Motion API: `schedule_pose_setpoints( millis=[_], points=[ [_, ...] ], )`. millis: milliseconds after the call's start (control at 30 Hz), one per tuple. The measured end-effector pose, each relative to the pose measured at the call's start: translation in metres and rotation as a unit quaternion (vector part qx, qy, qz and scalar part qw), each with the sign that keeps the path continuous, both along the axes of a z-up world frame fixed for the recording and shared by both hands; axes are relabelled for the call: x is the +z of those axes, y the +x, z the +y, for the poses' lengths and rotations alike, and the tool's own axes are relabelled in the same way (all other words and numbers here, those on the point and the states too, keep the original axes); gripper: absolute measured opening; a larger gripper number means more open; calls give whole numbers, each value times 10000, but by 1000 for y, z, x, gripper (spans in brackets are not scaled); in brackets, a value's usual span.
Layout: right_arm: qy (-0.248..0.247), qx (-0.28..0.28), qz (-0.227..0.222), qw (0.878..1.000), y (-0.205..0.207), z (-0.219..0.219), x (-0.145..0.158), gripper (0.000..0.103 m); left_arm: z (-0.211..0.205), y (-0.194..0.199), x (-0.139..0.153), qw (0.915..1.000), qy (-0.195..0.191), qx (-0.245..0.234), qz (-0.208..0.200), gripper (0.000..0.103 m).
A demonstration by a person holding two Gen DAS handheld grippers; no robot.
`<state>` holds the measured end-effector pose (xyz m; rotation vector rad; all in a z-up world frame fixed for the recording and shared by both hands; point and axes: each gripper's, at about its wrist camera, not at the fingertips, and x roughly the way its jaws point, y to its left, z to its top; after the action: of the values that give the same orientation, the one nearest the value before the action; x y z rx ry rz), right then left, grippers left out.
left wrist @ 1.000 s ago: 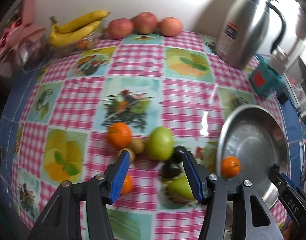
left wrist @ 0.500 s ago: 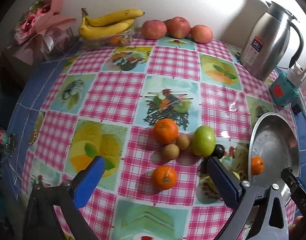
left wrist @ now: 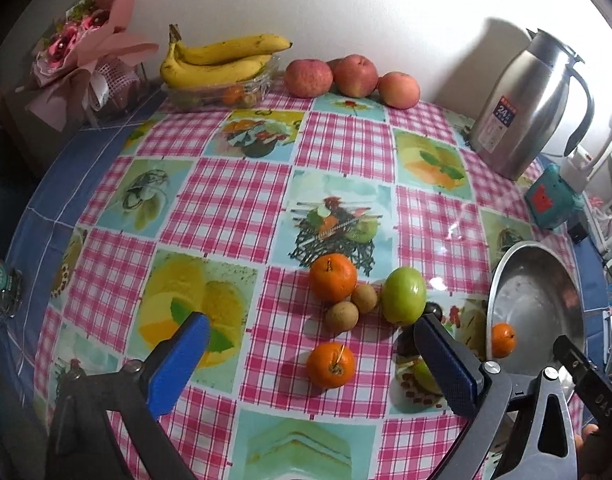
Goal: Organize fruits
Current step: 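Move both open grippers back to the fruit cluster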
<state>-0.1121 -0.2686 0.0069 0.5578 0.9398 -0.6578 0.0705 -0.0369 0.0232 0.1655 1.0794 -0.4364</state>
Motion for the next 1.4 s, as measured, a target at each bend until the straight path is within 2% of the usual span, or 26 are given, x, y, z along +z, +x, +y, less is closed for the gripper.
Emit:
schedule_pose_setpoints(
  millis=[133, 267, 400, 500, 667, 900, 1033, 1267, 1333, 1400],
  points=[
    [-4, -97, 19, 10000, 0, -1, 0, 99, -1, 3, 3, 9999, -113, -93, -64, 103],
    [46, -172, 38, 9998, 1, -2, -1, 99, 0, 7, 2, 9988, -383, -276, 151, 103],
    [-61, -121, -13, 9999, 8, 3, 1, 99, 0, 8, 7, 9989, -251, -376, -126, 103],
    [-205, 30, -101, 9997, 15, 11, 6, 99, 6, 14, 10, 9987, -393, -297, -97, 103],
    [-382, 387, -301, 9981, 28, 28, 15, 99, 17, 21, 15, 9991, -310, -256, -143, 103],
    [-22, 917, -464, 9947, 50, 56, 17, 99, 31, 28, 14, 9986, -504, -128, 105, 103],
    [-76, 1352, -211, 9906, 63, 77, 15, 99, 33, 29, 5, 9988, -394, -67, 266, 103],
    [82, 1696, 78, 9854, 72, 95, 1, 98, 23, 25, -13, 9968, -354, -273, 664, 102],
    [92, 1759, 189, 9842, 74, 98, -3, 95, 17, 22, -20, 9961, -291, -367, 750, 100],
    [133, 1823, 243, 9829, 76, 100, -7, 78, 13, 21, -26, 9951, -269, -433, 848, 96]
  ],
)
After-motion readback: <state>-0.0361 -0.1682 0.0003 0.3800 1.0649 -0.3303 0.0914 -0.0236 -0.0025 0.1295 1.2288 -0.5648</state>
